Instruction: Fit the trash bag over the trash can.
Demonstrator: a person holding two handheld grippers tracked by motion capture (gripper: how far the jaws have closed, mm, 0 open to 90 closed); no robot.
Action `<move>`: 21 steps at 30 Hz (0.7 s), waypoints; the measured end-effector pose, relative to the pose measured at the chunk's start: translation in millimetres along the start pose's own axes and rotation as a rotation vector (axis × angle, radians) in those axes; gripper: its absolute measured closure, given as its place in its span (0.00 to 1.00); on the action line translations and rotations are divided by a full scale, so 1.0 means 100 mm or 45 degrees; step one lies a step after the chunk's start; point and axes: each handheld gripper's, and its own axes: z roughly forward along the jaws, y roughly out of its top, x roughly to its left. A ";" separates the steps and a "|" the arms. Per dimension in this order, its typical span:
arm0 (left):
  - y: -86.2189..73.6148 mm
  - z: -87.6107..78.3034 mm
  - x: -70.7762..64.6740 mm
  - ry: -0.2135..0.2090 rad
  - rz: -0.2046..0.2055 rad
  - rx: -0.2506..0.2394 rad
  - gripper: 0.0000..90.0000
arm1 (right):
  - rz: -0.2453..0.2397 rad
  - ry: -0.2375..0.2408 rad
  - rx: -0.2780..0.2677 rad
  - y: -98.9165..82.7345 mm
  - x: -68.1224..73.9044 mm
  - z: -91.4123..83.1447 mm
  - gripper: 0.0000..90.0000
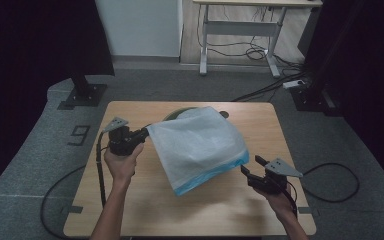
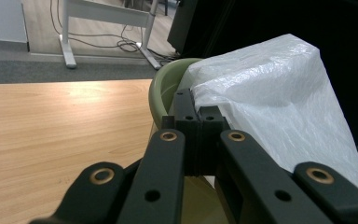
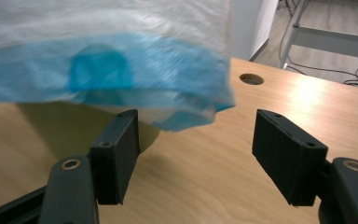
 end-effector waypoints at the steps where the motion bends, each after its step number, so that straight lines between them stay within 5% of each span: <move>1: 0.00 0.01 0.00 -0.001 -0.001 0.001 0.99 | -0.001 -0.011 -0.005 0.01 -0.01 0.03 0.35; 6: 0.01 0.05 -0.02 -0.009 0.000 0.007 0.99 | -0.035 -0.004 -0.071 0.12 0.02 0.13 0.41; 9: 0.02 0.11 -0.06 -0.023 0.005 0.027 0.99 | -0.046 -0.040 -0.111 0.23 0.07 0.14 0.57; 14: 0.07 0.21 -0.21 -0.039 0.058 0.052 0.99 | 0.039 -0.039 -0.196 0.43 0.03 0.04 0.84; 18: 0.09 0.29 -0.30 -0.064 0.083 0.068 0.99 | 0.142 0.009 -0.249 0.57 -0.07 -0.08 0.94; 21: 0.11 0.36 -0.36 -0.078 0.106 0.090 0.98 | 0.148 -0.003 -0.275 0.66 -0.13 -0.17 0.97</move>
